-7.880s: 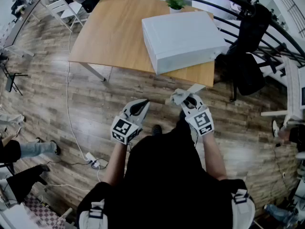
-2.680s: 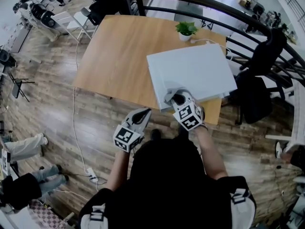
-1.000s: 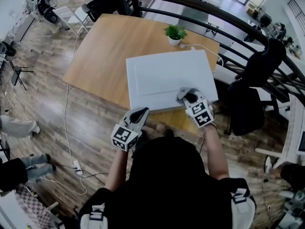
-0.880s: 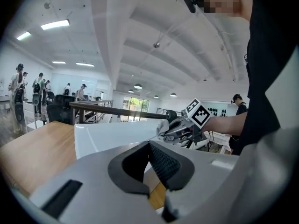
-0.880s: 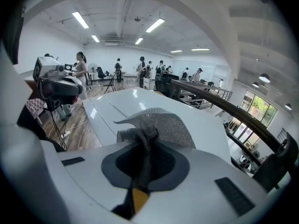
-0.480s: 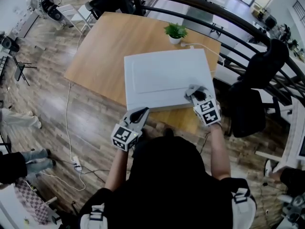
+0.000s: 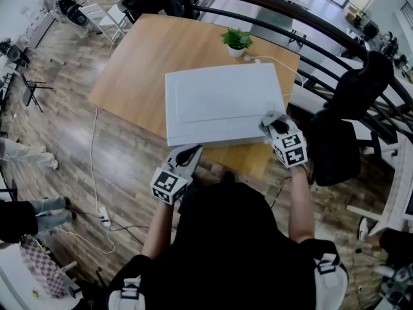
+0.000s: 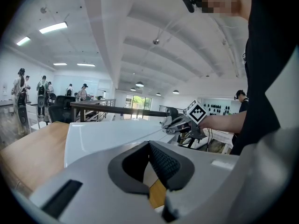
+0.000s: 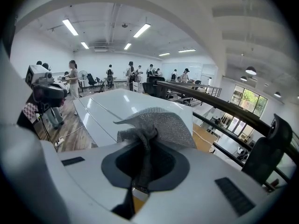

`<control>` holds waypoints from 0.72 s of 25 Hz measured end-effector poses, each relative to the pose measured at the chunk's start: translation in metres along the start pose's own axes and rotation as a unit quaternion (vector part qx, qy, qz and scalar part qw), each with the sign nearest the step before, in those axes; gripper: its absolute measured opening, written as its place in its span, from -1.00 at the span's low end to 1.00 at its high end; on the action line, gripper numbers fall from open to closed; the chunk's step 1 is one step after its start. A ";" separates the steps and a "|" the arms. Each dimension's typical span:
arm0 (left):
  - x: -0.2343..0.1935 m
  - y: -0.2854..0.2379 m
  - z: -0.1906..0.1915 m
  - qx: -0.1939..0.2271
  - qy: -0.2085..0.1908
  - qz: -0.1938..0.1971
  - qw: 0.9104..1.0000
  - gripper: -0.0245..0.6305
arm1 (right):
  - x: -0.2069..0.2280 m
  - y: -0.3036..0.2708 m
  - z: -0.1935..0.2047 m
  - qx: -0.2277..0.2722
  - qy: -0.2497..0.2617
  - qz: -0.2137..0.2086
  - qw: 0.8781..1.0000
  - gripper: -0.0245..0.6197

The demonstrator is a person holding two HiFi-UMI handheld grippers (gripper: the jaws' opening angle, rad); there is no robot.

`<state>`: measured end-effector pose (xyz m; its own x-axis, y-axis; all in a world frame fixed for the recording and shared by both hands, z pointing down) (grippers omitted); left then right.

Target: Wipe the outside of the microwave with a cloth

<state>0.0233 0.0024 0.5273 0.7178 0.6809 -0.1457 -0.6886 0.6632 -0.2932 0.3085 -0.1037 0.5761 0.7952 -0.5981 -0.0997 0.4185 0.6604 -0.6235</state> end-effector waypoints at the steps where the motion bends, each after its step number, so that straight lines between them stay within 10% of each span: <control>1: 0.002 -0.001 0.000 -0.001 0.000 -0.001 1.000 -0.93 | 0.004 0.001 0.001 0.004 0.000 0.004 1.000 -0.87; 18: 0.013 0.001 0.006 0.004 0.007 -0.028 1.000 -0.93 | 0.044 -0.003 0.006 0.030 -0.007 0.028 0.999 -0.87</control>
<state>0.0315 0.0137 0.5304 0.7559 0.6390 -0.1426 -0.6488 0.7020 -0.2937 0.3452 -0.1293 0.5784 0.8241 -0.5533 -0.1216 0.3982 0.7184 -0.5704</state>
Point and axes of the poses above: the fingertips, and each gripper's own axes: y backward along the fingers, x to its right, z out of its underside, the point moved 4 cm from there along y, backward along the fingers
